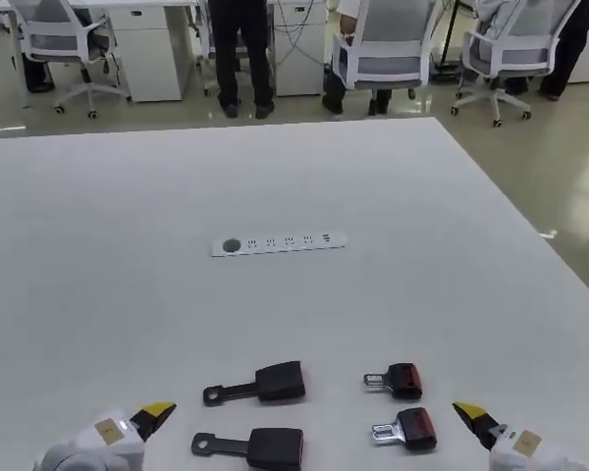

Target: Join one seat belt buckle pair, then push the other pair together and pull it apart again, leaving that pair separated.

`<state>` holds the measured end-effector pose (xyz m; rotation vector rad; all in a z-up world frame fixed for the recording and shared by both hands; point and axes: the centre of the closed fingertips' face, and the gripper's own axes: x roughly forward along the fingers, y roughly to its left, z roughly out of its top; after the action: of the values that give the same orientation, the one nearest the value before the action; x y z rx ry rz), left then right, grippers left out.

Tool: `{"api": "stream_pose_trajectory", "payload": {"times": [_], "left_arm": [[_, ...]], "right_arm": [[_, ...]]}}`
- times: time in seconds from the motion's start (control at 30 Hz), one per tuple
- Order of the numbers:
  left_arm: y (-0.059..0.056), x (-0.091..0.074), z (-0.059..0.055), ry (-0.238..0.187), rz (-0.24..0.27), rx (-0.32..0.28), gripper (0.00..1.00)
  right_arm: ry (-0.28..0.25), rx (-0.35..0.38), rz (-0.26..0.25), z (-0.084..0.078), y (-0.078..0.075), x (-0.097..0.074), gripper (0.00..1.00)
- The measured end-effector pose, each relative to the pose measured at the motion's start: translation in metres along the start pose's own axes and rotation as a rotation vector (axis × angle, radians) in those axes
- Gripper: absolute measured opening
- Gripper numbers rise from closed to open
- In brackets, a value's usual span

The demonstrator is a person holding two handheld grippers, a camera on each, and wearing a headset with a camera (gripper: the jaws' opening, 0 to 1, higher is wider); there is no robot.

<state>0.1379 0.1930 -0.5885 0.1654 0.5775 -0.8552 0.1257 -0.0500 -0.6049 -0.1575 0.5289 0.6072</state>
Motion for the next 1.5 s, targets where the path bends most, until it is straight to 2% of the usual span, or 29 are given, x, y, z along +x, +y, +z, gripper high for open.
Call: {"api": "stream_pose_trajectory", "payload": {"times": [0.23,0.5,0.6,0.73,0.87,0.97,1.03,1.13,1.2,1.33,1.4,1.5], "left_arm": [[0.002,0.006,-0.003,0.011,-0.012,0.009,0.91],[0.001,0.015,-0.004,0.029,-0.025,0.023,0.89],[0.002,0.017,-0.007,0.042,-0.033,0.032,0.88],[0.001,0.022,-0.007,0.05,-0.047,0.049,0.85],[-0.003,0.027,-0.002,0.056,-0.064,0.065,0.81],[-0.004,0.032,-0.003,0.074,-0.083,0.104,0.8],[-0.005,0.035,-0.004,0.097,-0.1,0.108,0.79],[-0.007,0.039,-0.002,0.089,-0.115,0.124,0.77],[-0.007,0.043,-0.004,0.1,-0.126,0.129,0.76],[-0.01,0.048,-0.006,0.123,-0.153,0.161,0.74],[-0.01,0.051,-0.01,0.155,-0.174,0.187,0.72],[-0.011,0.057,-0.01,0.159,-0.207,0.213,0.7]], "right_arm": [[0.025,-0.01,0.03,-0.002,-0.007,0.006,0.9],[0.066,-0.028,0.095,-0.007,-0.006,0.014,0.86],[0.077,-0.031,0.111,-0.009,-0.01,0.018,0.85],[0.111,-0.052,0.136,-0.015,-0.011,0.025,0.83],[0.122,-0.067,0.168,-0.016,-0.013,0.031,0.82],[0.141,-0.074,0.194,-0.02,-0.016,0.035,0.8],[0.156,-0.078,0.213,-0.022,-0.017,0.037,0.78],[0.163,-0.087,0.233,-0.023,-0.017,0.039,0.77],[0.175,-0.096,0.247,-0.024,-0.017,0.04,0.76],[0.199,-0.11,0.292,-0.027,-0.021,0.043,0.71],[0.225,-0.127,0.339,-0.033,-0.02,0.044,0.67],[0.232,-0.142,0.37,-0.033,-0.02,0.046,0.66]]}}
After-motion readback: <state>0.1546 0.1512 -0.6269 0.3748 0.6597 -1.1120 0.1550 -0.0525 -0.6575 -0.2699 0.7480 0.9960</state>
